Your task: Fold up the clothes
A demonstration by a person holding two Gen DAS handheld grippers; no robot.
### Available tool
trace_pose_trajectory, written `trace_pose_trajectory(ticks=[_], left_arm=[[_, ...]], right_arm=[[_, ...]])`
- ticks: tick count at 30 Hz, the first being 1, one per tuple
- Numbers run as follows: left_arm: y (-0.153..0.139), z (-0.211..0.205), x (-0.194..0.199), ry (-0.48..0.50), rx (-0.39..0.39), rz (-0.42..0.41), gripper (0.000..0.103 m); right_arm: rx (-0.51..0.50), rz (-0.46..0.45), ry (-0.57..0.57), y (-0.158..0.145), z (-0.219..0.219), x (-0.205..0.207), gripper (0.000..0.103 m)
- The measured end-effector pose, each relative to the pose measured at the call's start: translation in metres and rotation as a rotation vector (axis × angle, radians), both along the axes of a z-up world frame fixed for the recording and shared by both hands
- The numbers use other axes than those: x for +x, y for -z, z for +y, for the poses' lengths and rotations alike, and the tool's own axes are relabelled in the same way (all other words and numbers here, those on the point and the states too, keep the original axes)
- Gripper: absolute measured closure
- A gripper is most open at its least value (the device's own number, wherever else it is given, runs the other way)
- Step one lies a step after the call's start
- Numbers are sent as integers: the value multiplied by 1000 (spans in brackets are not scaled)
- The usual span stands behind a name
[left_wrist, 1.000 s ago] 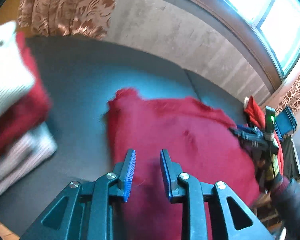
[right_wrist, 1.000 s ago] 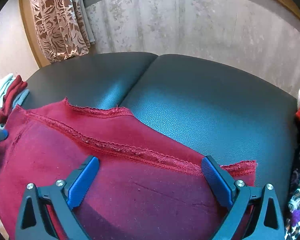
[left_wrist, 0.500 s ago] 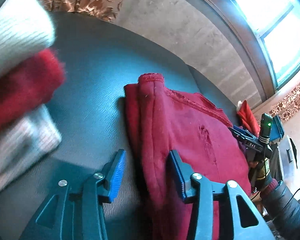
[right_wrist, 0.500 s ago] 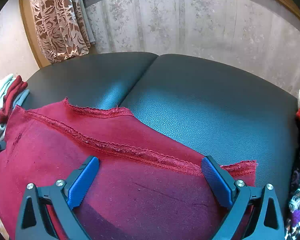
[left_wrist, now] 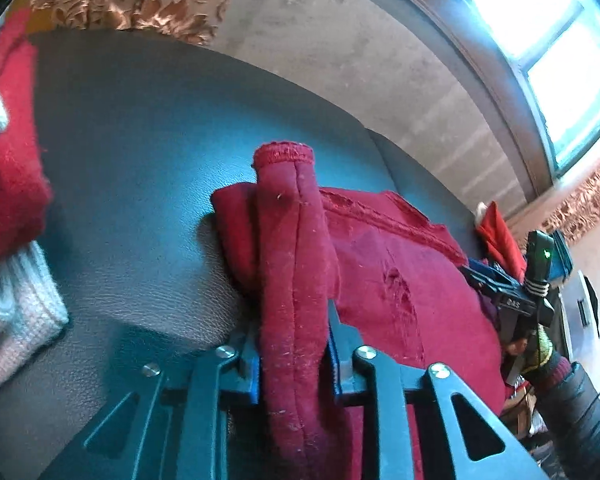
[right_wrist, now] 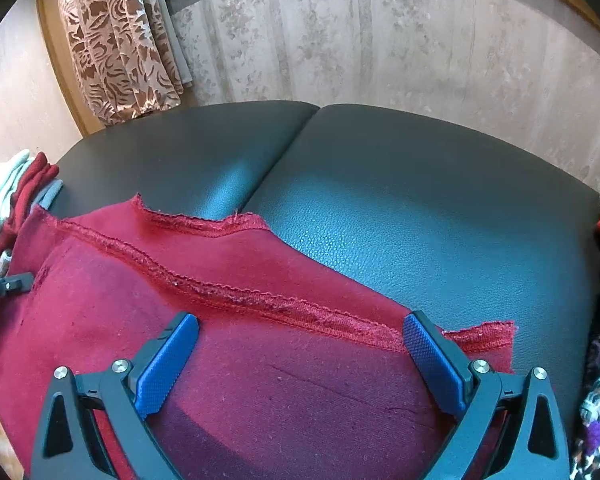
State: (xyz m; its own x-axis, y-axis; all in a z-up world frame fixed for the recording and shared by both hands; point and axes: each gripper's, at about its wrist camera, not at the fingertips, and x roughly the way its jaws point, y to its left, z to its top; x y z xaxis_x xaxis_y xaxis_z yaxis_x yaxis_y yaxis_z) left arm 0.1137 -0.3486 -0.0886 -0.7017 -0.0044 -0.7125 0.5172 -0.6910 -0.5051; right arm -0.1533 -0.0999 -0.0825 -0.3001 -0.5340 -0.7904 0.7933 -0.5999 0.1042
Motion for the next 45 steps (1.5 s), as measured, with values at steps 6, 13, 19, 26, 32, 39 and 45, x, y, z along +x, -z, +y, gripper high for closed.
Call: trace_pose_trajectory(ticks=[6, 13, 19, 26, 32, 39, 45], left_arm=[[-14, -2, 2, -12, 10, -11, 86], [-40, -12, 6, -23, -10, -19, 88], [-62, -13, 8, -15, 9, -37, 89], [-105, 17, 4, 21, 167, 83, 90], [-140, 76, -41, 83, 274, 189, 90], [-147, 143, -126, 134, 360, 222, 91], [-102, 194, -195, 138, 370, 104, 91]], right_arm=[[-31, -18, -87, -32, 17, 11, 1], [-31, -25, -282, -56, 72, 50, 8], [61, -105, -362, -23, 88, 53, 17], [55, -69, -398, 4, 90, 63, 0], [-57, -70, -346, 9, 99, 64, 0], [-151, -73, -314, 10, 108, 59, 0], [-225, -98, -308, 11, 118, 58, 0]])
